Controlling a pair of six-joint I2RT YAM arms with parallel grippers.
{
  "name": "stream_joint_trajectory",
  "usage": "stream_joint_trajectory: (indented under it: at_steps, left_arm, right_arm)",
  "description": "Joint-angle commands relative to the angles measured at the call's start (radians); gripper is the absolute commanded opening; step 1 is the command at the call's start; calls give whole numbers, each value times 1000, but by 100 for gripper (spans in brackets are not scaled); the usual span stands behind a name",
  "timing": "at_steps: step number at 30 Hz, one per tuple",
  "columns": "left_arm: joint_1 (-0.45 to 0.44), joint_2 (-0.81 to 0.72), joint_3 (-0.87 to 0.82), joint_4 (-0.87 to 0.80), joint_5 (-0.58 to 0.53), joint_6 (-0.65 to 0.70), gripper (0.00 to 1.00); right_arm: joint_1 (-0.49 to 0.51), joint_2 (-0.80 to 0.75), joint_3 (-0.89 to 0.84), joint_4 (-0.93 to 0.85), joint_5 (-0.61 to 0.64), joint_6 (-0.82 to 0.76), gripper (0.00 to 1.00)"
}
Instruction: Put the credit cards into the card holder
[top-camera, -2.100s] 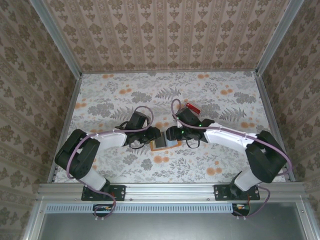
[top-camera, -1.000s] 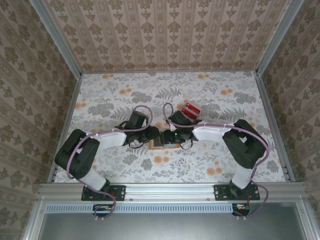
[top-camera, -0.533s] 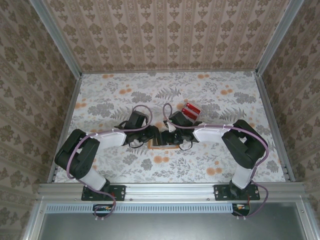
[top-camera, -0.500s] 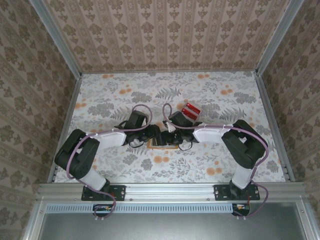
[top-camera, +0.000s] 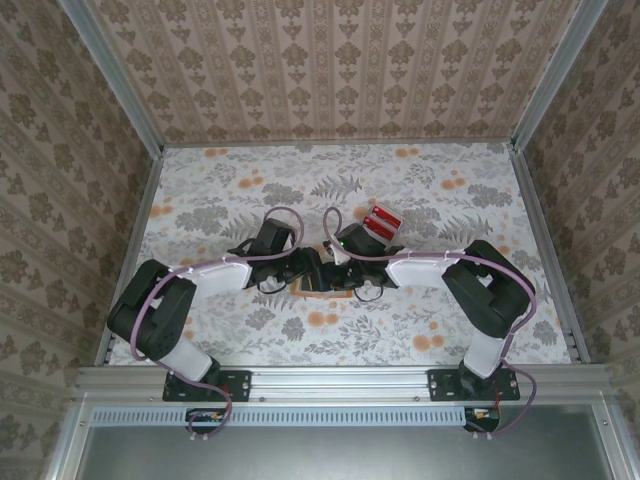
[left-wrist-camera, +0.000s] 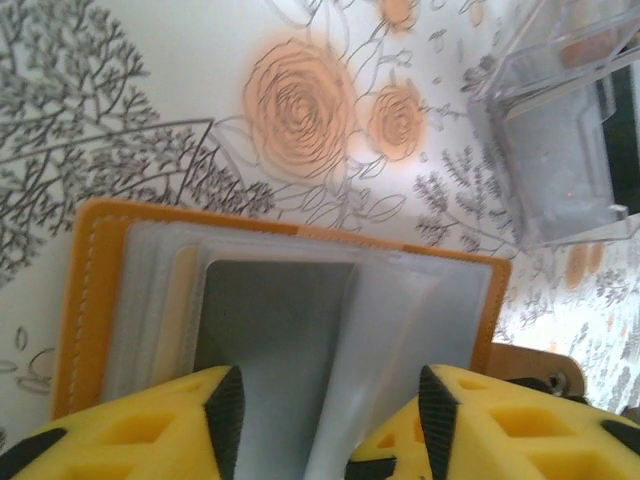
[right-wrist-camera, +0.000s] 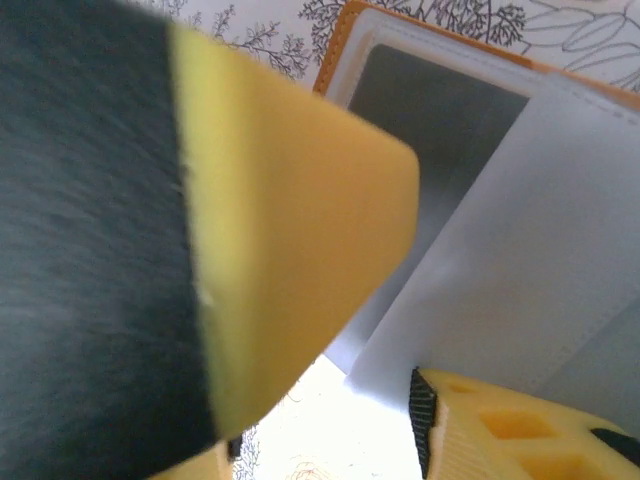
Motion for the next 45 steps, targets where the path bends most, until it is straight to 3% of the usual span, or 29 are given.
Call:
stream_joint_trajectory:
  at_steps: [1,8,19,23,29,45]
  left_arm:
    - [-20,-14,-1,-107,-3,37,48]
    - [-12,-62,14,-168,-45,69,46]
    - [-13,32,22,-153,-24,79,44]
    - [-13,41,20,-142,-21,76,44]
    - [-13,38,21,-140,-24,73,44]
    - [-16,31,-10,-118,-25,50,35]
  right_arm:
    - [-1,-32,7,81,24,-16,33]
    - [-4,-37,9,81,29,-27,23]
    - [-37,-199,-11,-14,46,-51,24]
    - [-67,-249,-5,-169,154,-62,23]
    - [-51,-163,103,-481,232,-103,26]
    - [-38,-17,153,-486,283,-103,26]
